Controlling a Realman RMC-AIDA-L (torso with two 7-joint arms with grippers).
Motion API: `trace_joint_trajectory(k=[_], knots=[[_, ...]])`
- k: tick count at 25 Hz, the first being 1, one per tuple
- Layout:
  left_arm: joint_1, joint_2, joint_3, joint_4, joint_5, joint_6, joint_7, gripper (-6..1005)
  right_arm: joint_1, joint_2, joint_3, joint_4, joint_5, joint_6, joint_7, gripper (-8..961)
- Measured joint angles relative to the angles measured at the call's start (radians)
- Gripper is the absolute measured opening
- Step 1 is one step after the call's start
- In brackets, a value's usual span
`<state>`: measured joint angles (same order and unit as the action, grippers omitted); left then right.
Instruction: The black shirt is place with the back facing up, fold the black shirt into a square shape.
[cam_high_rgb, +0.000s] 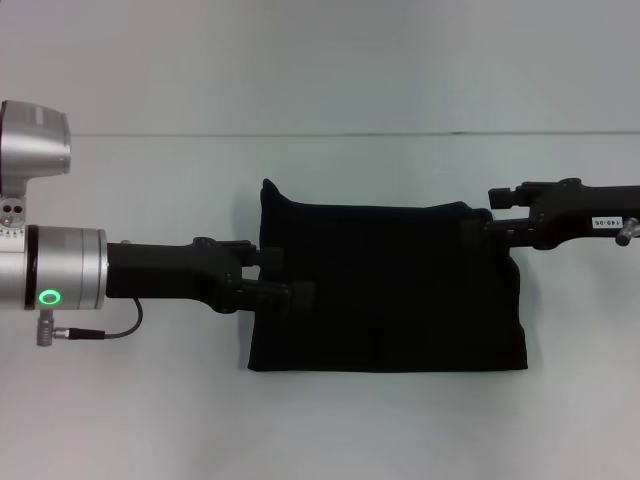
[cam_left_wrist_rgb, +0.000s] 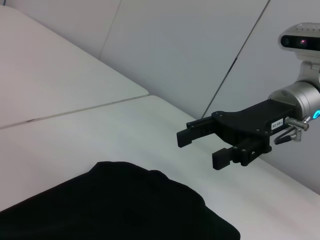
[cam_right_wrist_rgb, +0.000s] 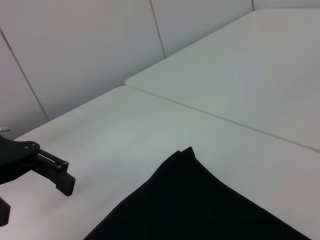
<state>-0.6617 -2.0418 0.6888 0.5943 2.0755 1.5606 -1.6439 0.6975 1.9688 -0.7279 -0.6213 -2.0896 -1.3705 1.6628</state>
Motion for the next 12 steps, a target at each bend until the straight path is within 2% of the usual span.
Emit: trace_joint_trajectory(k=[12], knots=[[0.000, 0.000, 0.003, 0.005, 0.000, 0.006, -0.009, 888, -0.006, -0.011, -0.005, -0.014, -0.017, -0.004, 0.003, 861]])
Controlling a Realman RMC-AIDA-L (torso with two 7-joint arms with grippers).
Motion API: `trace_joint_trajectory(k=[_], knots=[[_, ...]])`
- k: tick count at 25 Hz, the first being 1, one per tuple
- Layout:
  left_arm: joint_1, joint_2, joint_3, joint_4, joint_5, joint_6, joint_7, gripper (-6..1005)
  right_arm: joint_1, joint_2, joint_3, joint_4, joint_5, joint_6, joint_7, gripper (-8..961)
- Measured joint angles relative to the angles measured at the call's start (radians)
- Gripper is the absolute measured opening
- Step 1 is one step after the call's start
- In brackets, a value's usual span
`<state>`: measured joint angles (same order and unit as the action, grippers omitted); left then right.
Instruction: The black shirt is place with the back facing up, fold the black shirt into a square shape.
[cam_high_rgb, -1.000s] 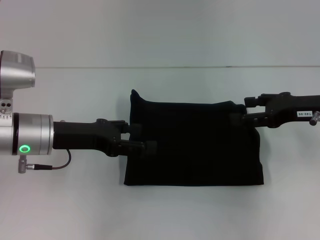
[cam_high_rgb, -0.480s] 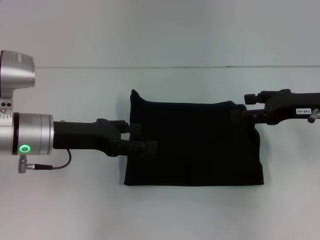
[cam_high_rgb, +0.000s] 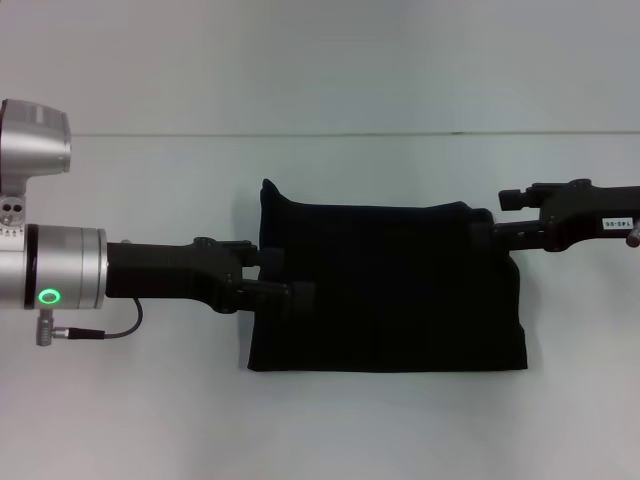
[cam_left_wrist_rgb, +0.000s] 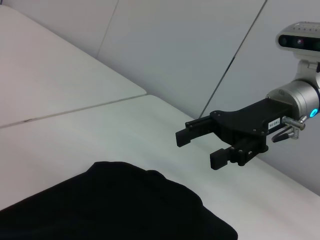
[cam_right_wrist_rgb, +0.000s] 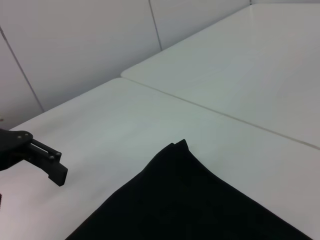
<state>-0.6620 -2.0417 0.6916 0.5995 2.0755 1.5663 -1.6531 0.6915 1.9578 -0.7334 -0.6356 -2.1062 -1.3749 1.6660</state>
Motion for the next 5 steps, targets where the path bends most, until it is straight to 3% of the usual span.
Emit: trace_joint_trajectory(k=[5], knots=[[-0.002, 0.000, -0.001, 0.002, 0.009, -0.005, -0.012, 888, -0.002, 0.005, -0.001, 0.000, 0.000, 0.004, -0.003, 861]])
